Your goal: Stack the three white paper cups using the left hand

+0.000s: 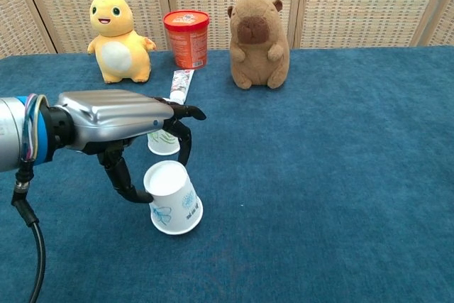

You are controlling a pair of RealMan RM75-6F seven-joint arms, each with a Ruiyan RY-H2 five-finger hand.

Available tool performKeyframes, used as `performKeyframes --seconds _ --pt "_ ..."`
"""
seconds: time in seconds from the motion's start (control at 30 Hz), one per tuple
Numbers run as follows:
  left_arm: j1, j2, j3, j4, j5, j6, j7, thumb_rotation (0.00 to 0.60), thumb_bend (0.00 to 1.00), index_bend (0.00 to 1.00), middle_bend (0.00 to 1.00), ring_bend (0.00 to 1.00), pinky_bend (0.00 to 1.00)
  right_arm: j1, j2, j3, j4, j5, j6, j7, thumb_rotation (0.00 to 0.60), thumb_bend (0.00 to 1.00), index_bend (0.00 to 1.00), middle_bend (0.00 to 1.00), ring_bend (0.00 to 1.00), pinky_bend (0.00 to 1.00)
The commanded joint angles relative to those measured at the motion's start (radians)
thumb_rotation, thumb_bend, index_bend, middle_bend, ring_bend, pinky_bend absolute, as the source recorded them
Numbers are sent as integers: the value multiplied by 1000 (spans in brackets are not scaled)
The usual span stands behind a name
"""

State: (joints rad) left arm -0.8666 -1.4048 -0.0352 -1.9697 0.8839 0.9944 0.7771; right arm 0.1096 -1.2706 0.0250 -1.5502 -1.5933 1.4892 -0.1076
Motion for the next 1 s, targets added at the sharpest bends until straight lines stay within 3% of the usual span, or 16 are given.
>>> performKeyframes --seconds 0.03,0.5,0.67,1.0 --pt "-1 38 -11 -18 4 18 -15 600 242 446 0 0 0 0 1 0 -1 1 -1 0 600 0 0 0 0 0" --pt "21 202 -72 -24 42 79 -124 600 242 446 0 0 0 1 -7 -6 -4 -10 -3 -18 600 0 0 0 0 0" --pt "23 200 -80 11 50 78 -147 600 242 446 0 0 0 1 -7 -6 -2 -8 -4 -14 600 0 0 0 0 0" --pt "-24 134 -113 135 -48 34 -147 600 242 446 0 0 0 4 -7 -1 7 5 -13 3 600 0 0 0 0 0"
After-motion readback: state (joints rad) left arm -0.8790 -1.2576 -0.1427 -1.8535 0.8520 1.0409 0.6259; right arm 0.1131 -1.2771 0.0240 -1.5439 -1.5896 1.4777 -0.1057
